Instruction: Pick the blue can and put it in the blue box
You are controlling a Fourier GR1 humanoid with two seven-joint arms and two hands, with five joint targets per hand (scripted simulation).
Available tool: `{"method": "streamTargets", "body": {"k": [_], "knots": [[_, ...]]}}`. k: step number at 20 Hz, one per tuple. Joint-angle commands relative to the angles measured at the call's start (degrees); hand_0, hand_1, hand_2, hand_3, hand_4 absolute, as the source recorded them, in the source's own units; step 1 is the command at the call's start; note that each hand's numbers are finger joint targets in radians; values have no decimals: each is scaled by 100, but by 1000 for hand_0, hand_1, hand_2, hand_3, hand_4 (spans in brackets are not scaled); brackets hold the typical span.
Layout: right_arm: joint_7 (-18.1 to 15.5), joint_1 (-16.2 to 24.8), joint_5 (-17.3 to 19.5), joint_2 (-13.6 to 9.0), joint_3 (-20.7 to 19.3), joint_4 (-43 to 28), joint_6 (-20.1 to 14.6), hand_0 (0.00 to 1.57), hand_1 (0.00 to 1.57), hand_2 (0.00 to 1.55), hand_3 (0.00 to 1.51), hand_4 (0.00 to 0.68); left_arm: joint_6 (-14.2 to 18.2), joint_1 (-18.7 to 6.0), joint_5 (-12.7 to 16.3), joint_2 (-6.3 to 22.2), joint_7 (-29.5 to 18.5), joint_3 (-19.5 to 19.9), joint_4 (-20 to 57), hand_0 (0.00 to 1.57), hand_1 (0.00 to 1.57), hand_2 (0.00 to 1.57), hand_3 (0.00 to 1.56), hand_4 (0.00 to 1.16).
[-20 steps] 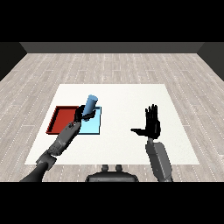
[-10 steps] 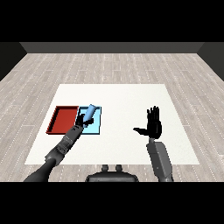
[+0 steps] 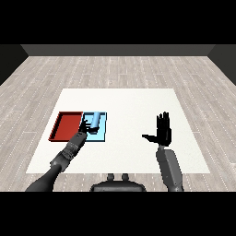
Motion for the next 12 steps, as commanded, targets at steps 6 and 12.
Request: {"method": "streamTargets", "body": {"k": [6, 12], "knots": [[-262, -115, 111, 173, -3, 313, 101, 0, 0, 0, 0, 0, 171, -109, -222, -90, -110, 99, 209, 0, 0, 0, 0, 0], [186, -202, 159, -101, 56, -70, 87, 0, 0, 0, 0, 0, 177, -159, 279, 221, -1622, 698, -694, 0, 0, 0, 0, 0]]}}
